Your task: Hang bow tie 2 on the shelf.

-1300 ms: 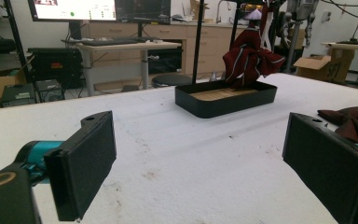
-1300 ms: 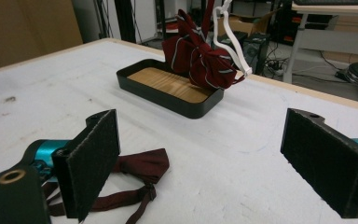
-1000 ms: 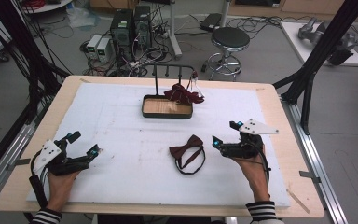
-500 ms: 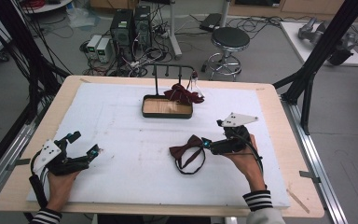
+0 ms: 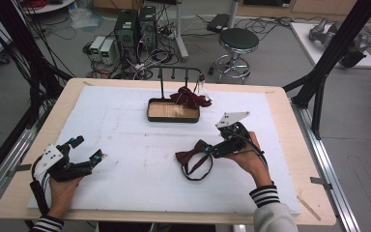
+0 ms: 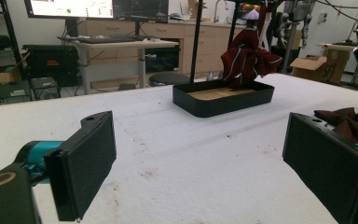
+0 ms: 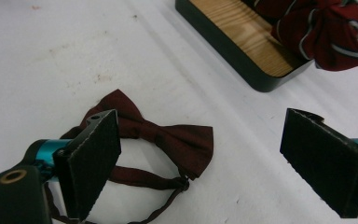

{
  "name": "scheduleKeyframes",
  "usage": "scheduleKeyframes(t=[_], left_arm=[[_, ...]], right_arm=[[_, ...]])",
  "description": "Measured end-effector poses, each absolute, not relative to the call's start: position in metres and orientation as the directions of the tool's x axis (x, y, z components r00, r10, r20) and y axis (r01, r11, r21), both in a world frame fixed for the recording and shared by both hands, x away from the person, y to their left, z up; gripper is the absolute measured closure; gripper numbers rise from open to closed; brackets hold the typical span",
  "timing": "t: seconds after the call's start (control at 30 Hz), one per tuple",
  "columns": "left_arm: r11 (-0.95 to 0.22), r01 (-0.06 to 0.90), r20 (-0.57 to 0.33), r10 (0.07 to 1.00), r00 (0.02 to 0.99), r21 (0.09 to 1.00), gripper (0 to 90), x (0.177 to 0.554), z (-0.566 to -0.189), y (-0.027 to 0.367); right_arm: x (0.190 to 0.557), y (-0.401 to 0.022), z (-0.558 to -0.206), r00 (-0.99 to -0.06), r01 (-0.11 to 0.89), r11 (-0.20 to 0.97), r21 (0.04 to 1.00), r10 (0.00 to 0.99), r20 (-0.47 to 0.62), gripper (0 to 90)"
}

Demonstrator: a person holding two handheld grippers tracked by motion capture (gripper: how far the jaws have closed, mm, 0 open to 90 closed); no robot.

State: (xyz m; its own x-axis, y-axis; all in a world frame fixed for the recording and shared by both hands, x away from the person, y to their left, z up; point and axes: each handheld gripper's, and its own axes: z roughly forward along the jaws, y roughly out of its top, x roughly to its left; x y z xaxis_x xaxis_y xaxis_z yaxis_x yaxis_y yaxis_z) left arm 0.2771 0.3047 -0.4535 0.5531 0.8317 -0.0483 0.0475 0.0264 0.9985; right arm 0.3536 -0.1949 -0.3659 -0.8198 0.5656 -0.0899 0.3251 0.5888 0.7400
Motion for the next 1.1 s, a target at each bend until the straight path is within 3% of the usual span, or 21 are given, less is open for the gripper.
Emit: scheduleKeyframes(t=[0.33,1.1], left_arm=[[0.025,0.051,-0.049,0.833,0.551,0.998,10.1,0.277,-0.453,0.305],[0.023,0.05,-0.047,0.833,0.551,0.998,10.0,0.277,-0.453,0.305]], right_arm=[[0.37,-0.174,-0.376,-0.874,0.298,0.696,0.654,0.474,-0.106,11.3],[0.39,-0.155,-0.407,-0.913,0.295,0.822,0.486,0.393,-0.109,15.4]])
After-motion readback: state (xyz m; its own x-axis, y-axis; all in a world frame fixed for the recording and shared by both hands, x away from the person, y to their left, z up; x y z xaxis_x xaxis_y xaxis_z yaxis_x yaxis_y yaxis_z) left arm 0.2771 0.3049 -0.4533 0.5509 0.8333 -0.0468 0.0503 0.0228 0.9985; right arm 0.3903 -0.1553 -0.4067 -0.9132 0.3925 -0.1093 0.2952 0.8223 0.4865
